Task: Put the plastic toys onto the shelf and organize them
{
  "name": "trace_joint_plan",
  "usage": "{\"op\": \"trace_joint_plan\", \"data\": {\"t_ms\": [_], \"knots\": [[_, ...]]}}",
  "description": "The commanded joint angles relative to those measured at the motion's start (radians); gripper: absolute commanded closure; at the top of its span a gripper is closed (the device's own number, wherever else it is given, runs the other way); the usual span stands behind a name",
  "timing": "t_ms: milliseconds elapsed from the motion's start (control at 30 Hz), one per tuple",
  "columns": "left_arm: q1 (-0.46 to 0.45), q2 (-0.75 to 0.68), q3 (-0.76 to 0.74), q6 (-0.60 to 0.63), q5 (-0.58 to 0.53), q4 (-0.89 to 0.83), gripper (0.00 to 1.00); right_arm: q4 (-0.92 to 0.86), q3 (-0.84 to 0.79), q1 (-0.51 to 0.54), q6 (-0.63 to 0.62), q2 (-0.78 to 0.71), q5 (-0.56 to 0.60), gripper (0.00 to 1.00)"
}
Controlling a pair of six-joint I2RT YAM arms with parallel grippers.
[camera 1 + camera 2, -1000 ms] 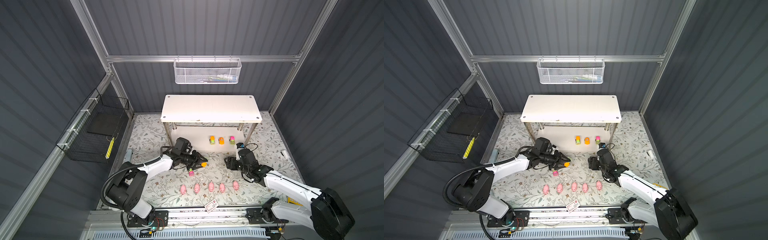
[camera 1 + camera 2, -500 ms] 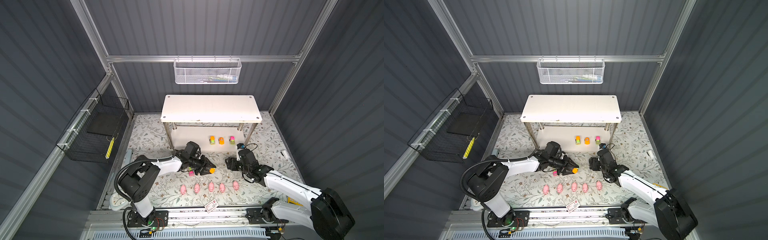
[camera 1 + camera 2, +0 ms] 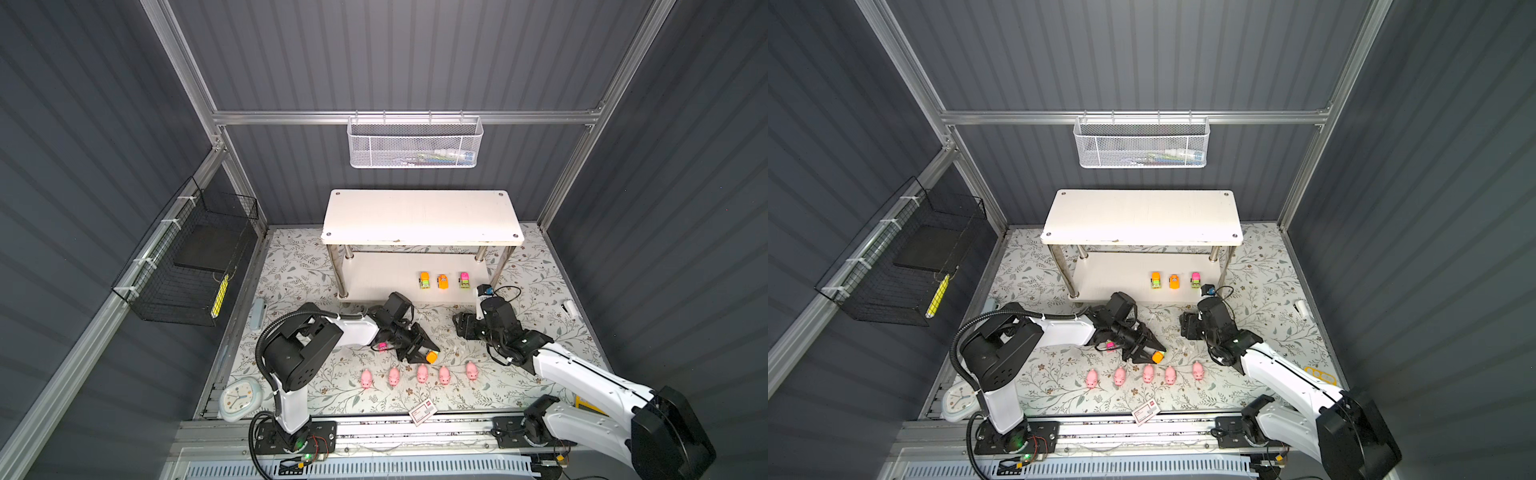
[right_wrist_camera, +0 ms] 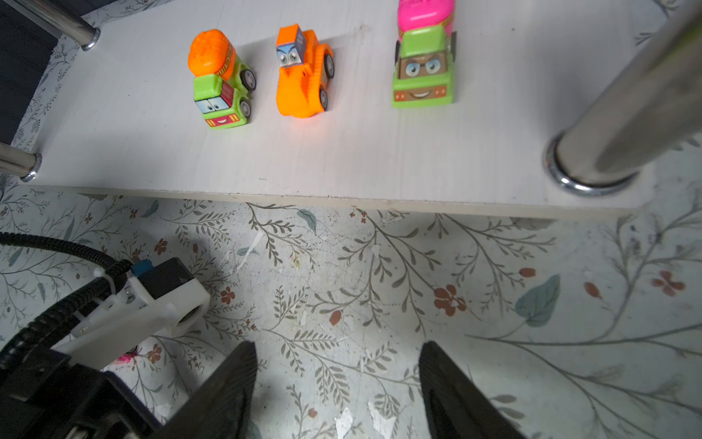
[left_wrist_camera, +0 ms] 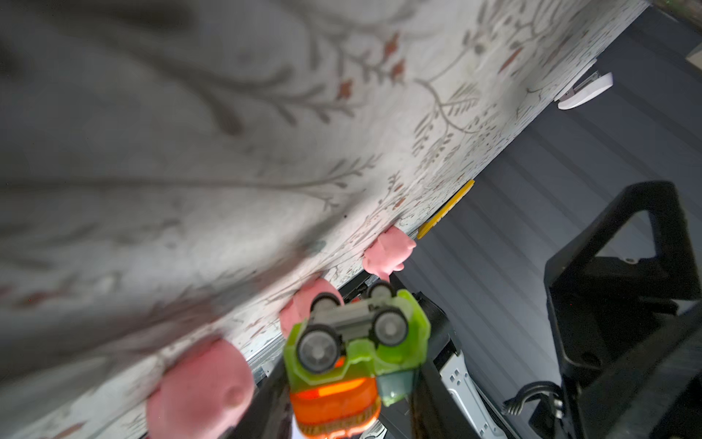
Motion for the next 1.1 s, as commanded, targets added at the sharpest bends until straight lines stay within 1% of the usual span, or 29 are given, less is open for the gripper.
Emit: {"op": "trace_joint_plan", "data": {"t_ms": [0, 100, 367, 567, 633, 833, 967, 1067], "knots": [[0.0, 0.024, 0.038, 0.029, 0.039, -0.075, 0.55, -0.015, 0.013, -0.005, -0.007, -0.003, 0.009, 0.3], [0.0, 0.032, 0.055, 0.042, 0.039, -0.102, 0.51, -0.012, 0.009, -0.006, -0.007, -0.002, 0.008, 0.3], [0.002, 0.026, 0.072, 0.056, 0.037, -0.141, 0.45, -0.004, 0.002, -0.009, -0.007, 0.0, 0.0, 0.3], [0.021, -0.022, 0.123, 0.112, 0.009, -0.199, 0.37, 0.005, -0.006, -0.009, -0.013, -0.008, -0.022, 0.3], [0.03, -0.052, 0.139, 0.149, -0.012, -0.236, 0.35, 0.004, -0.009, -0.009, -0.02, -0.013, -0.033, 0.3], [0.049, -0.156, 0.18, 0.302, -0.152, -0.423, 0.32, -0.006, -0.015, -0.011, -0.043, -0.03, -0.097, 0.3], [0.049, -0.211, 0.199, 0.413, -0.297, -0.567, 0.31, -0.001, -0.019, -0.01, -0.07, -0.034, -0.209, 0.3], [0.047, -0.257, 0.193, 0.457, -0.404, -0.631, 0.32, -0.013, -0.024, -0.01, -0.084, -0.034, -0.285, 0.3]]}}
